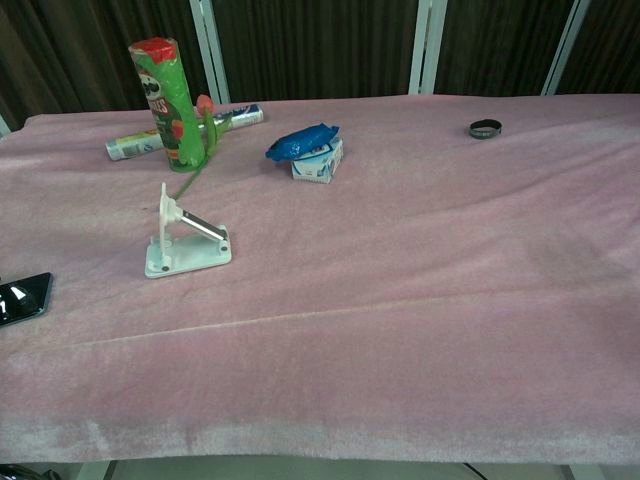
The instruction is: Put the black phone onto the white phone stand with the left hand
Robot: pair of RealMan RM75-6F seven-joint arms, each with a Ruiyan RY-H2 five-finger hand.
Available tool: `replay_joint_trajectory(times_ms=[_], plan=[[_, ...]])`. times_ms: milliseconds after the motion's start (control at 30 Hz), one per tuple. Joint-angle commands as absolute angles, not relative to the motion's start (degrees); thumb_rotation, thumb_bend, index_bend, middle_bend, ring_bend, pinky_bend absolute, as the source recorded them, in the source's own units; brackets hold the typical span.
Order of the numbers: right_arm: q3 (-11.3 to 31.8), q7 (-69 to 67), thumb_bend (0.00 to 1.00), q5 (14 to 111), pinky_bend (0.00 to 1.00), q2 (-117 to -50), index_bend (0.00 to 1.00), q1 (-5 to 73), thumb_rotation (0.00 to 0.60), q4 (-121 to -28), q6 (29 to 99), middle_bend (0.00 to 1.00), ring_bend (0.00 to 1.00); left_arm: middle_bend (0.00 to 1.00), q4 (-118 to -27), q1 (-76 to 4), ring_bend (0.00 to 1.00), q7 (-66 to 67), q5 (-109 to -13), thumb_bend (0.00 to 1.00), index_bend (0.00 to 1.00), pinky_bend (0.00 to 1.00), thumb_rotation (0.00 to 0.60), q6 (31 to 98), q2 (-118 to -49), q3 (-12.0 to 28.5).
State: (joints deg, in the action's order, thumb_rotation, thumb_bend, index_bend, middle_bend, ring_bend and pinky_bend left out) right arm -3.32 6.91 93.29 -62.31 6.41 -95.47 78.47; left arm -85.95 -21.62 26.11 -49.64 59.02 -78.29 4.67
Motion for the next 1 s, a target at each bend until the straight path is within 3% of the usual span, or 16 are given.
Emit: replay_joint_trajectory(times_ms=[33, 400, 600, 733, 900, 1000], plan=[[-3.33, 6.91, 0.20, 93.33, 0.11, -62.32, 0.00, 6.48, 0.600, -95.56, 78.39, 0.00, 0.00, 0.31, -85.69, -21.89, 0.21, 26.19, -49.18, 0.25, 0.26, 0.12, 0.600, 58.96, -78.33, 4.70], [-3.31, 7.93, 0.20, 93.18, 0.11, -62.87, 0.00, 6.85, 0.600, -95.75, 77.69, 0.00, 0.00, 0.54, -85.78, -22.85, 0.32, 25.33, -48.20, 0.25, 0.46, 0.12, 0.600, 57.02, -76.86, 4.35], [-3.34, 7.99, 0.20, 93.18, 0.11, -62.86, 0.00, 6.83, 0.600, -95.83, 77.78, 0.00, 0.00, 0.71, -85.38, -23.41, 0.45, 23.36, -49.09, 0.27, 0.60, 0.15, 0.600, 55.09, -75.91, 4.04], [-3.39, 7.66, 0.20, 93.27, 0.11, -62.73, 0.00, 6.77, 0.600, -95.78, 77.97, 0.00, 0.00, 0.81, -84.65, -22.91, 0.55, 20.05, -53.08, 0.33, 0.71, 0.19, 0.600, 55.83, -75.58, 3.78], [-3.43, 7.51, 0.20, 93.32, 0.11, -62.66, 0.00, 6.75, 0.600, -95.77, 78.05, 0.00, 0.00, 0.87, -84.43, -22.48, 0.61, 17.94, -55.56, 0.41, 0.76, 0.20, 0.600, 56.41, -75.08, 3.60], [-3.49, 7.27, 0.20, 93.49, 0.11, -62.56, 0.00, 6.66, 0.600, -95.74, 78.28, 0.00, 0.00, 0.90, -83.54, -20.56, 0.65, 11.25, -61.76, 0.45, 0.80, 0.23, 0.600, 60.69, -74.53, 4.06]])
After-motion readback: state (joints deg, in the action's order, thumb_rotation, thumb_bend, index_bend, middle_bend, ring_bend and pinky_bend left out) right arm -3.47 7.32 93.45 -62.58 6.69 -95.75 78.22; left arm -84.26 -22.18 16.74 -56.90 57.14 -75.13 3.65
